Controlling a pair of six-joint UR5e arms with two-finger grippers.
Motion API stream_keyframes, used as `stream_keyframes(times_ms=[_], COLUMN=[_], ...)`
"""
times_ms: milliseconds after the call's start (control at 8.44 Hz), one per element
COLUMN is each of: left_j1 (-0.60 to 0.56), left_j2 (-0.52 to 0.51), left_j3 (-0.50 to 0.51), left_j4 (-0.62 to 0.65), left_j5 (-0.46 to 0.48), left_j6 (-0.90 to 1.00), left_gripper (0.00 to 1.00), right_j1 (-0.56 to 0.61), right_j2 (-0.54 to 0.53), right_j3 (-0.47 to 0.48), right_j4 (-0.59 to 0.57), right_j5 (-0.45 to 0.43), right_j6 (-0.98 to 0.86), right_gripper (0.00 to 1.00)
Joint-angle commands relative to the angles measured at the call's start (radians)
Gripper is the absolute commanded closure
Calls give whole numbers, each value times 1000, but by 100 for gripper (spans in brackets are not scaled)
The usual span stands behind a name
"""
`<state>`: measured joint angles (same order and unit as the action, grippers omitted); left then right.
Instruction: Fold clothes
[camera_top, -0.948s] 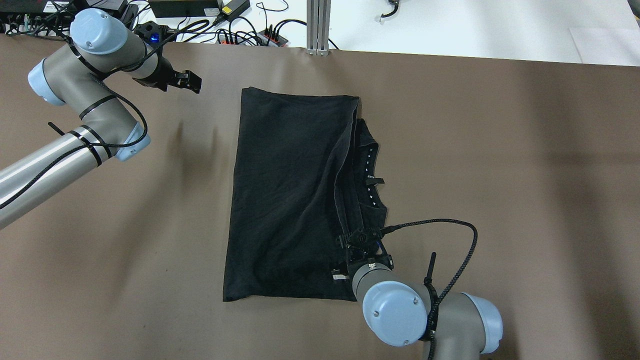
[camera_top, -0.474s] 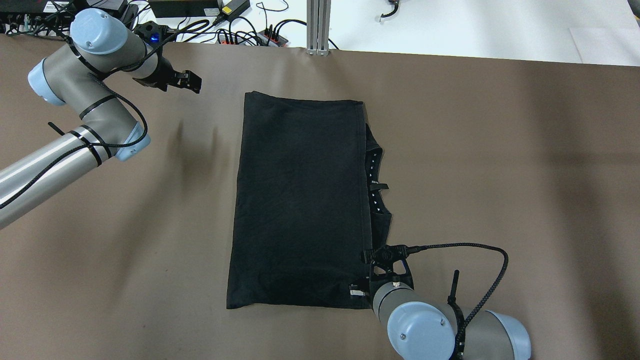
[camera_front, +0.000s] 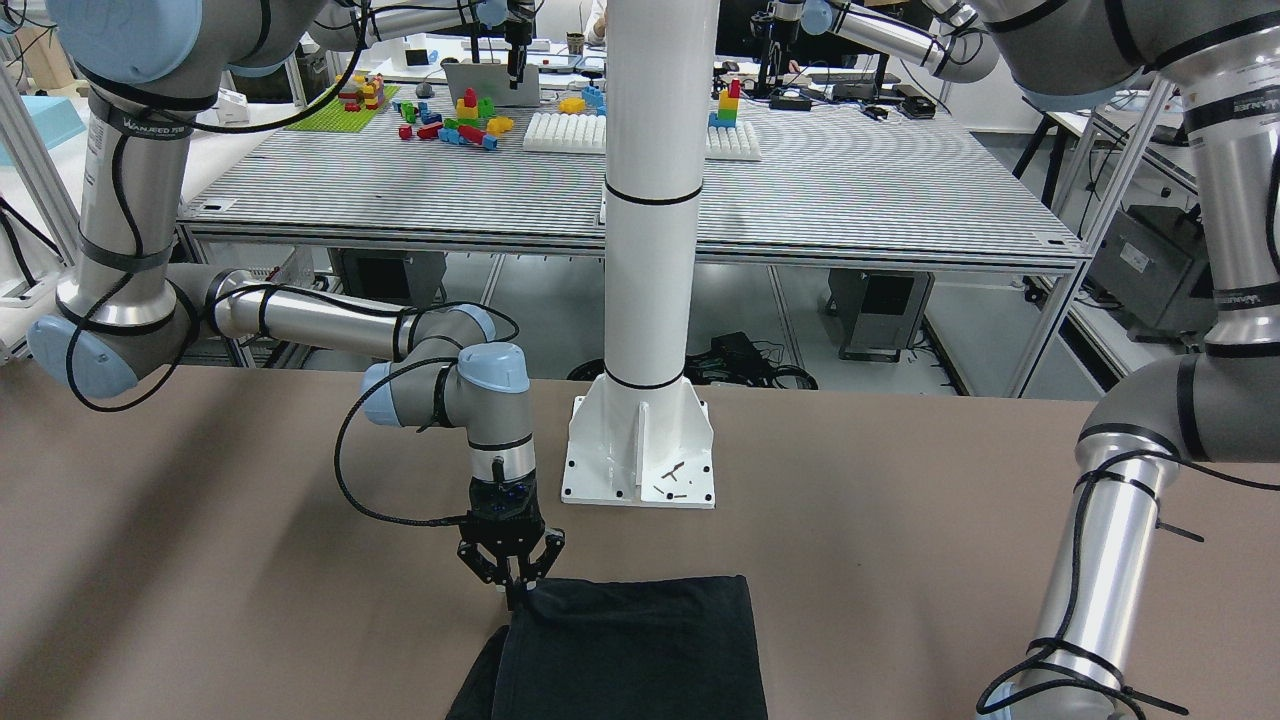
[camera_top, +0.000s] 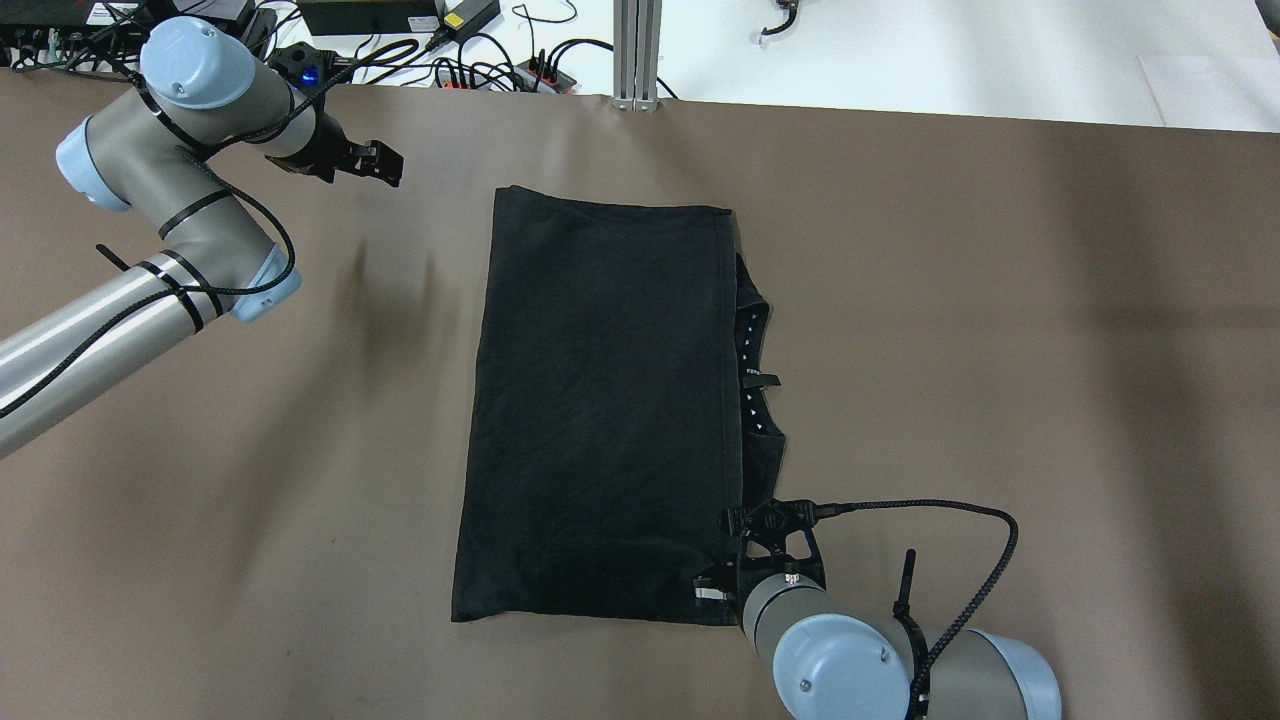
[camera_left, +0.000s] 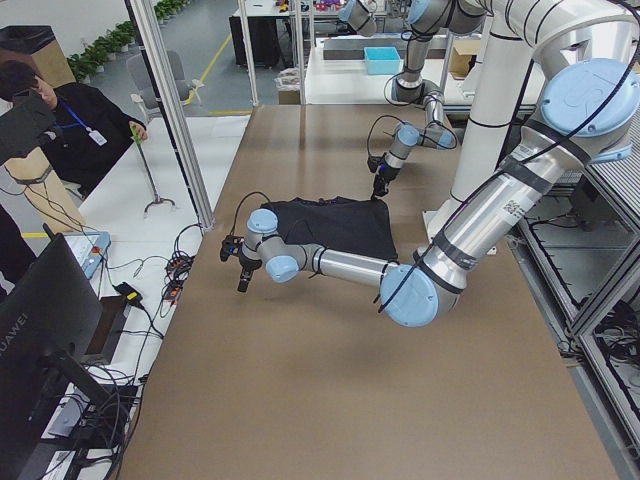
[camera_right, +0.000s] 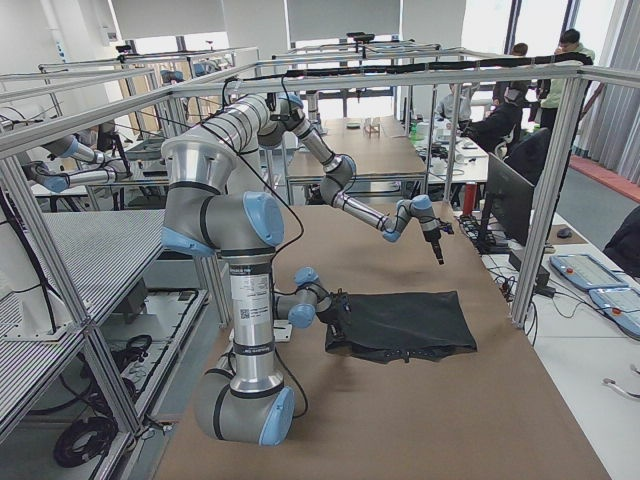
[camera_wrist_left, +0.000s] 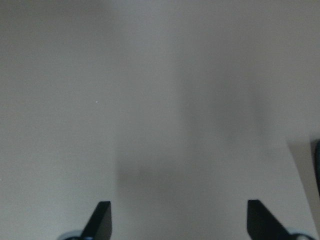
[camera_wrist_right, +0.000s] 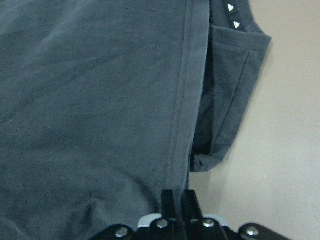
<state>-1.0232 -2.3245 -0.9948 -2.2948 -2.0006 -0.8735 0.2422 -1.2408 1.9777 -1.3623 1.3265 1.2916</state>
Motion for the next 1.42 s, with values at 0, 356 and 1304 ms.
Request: stream_keyframes(times_ms=[0,356,1304], left_j1=[0,30,395], left_j2=[19,114,641], left_j3=[-53,-216,-956], left_j4=[1,1,1], left_j5=[-7,3,276], left_j6=[-9,-183,-836], left_gripper=[5,5,5], right_j1=[95,157,170], right_j2=[11,43,50], right_j3=[26,24,23], right_j4=[37,57,84], right_j5=[45,71,68], right_j6=[67,242,370], right_gripper=[7,7,8])
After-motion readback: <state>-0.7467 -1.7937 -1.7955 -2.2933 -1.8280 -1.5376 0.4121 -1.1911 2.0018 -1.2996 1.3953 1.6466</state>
